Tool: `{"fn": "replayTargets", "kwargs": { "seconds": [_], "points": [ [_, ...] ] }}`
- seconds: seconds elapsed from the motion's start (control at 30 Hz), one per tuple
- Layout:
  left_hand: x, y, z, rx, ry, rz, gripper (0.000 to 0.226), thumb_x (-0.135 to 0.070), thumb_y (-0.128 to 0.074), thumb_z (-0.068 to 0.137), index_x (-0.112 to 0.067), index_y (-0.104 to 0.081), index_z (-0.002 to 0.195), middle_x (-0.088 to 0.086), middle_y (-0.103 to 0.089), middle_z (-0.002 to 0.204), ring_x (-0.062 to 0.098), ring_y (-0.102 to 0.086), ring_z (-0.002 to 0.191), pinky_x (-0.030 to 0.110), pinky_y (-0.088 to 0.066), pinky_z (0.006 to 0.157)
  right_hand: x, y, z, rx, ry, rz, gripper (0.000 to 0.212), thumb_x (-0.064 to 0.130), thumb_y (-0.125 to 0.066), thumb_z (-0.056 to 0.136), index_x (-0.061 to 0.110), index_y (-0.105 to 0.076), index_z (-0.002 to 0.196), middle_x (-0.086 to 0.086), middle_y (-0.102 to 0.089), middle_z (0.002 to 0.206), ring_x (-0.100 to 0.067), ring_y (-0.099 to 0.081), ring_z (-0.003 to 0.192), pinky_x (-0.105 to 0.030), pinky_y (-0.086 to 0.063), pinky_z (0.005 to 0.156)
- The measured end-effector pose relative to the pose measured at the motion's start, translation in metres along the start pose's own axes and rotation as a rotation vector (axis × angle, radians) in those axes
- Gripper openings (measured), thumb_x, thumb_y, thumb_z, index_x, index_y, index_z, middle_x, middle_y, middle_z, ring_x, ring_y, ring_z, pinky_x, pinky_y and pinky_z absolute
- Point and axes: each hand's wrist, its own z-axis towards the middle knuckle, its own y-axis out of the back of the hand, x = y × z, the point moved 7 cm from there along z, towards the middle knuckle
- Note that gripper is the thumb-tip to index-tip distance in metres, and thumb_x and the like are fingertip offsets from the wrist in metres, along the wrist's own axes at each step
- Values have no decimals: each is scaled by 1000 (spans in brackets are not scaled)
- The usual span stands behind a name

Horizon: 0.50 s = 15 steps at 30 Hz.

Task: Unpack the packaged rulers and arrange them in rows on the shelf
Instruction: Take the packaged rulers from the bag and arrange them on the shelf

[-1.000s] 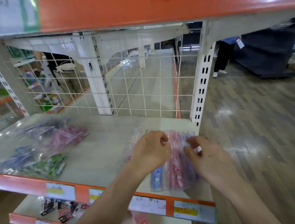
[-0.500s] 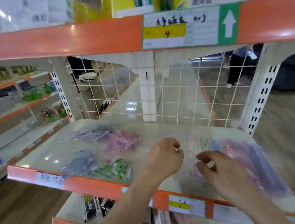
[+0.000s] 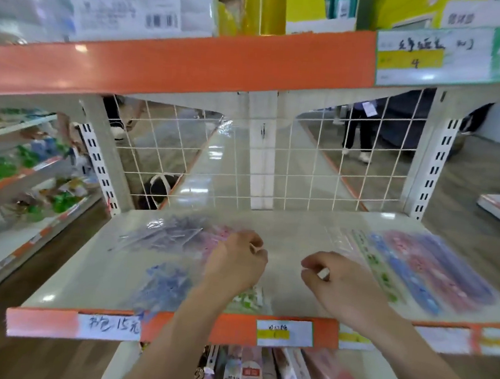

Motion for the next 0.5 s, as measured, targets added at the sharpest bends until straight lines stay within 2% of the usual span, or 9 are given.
{"fn": "replayTargets", "kwargs": {
  "seconds": [0.13, 0.2, 0.3, 0.4, 0.5],
  "points": [
    [19, 17, -1, 34, 16, -21, 16, -28, -56, 90, -22, -67, 101, 3, -67, 104, 23, -62, 99, 30, -49, 88, 9, -6, 3, 8, -10, 25, 23, 32, -54, 92, 26, -64, 113, 6, -62, 112, -13, -57, 100, -22, -39, 84],
    [35, 27, 0, 46, 61, -42, 21, -27, -58, 89, -21, -66, 107, 4, -67, 108, 25, -62, 101, 34, -50, 91, 12, -13, 6, 24, -5, 37, 23, 31, -55, 92, 26, -64, 112, 6, -63, 111, -12, -58, 95, -22, -41, 81],
    [59, 43, -2, 37, 119, -58, 24, -22, -60, 88, -17, -66, 110, 2, -66, 105, 23, -60, 104, 30, -47, 92, 18, -26, 8, 58, 18, 65, 23, 31, -56, 92, 24, -65, 112, 6, -64, 109, -10, -55, 89, -21, -39, 76],
    [73, 56, -7, 21, 146, -62, 21, -20, -61, 88, -16, -66, 108, -2, -62, 97, 20, -61, 95, 28, -46, 88, 24, -39, 10, 105, 47, 72, 25, 31, -55, 92, 23, -64, 114, 7, -63, 109, -9, -54, 86, -20, -36, 73],
    [81, 60, -10, 9, 163, -47, 17, -17, -61, 87, -17, -66, 104, -3, -62, 89, 17, -60, 82, 30, -50, 82, 29, -48, 16, 129, 79, 66, 28, 29, -56, 91, 23, -62, 117, 4, -63, 114, -11, -56, 92, -20, -37, 77]
  ]
}}
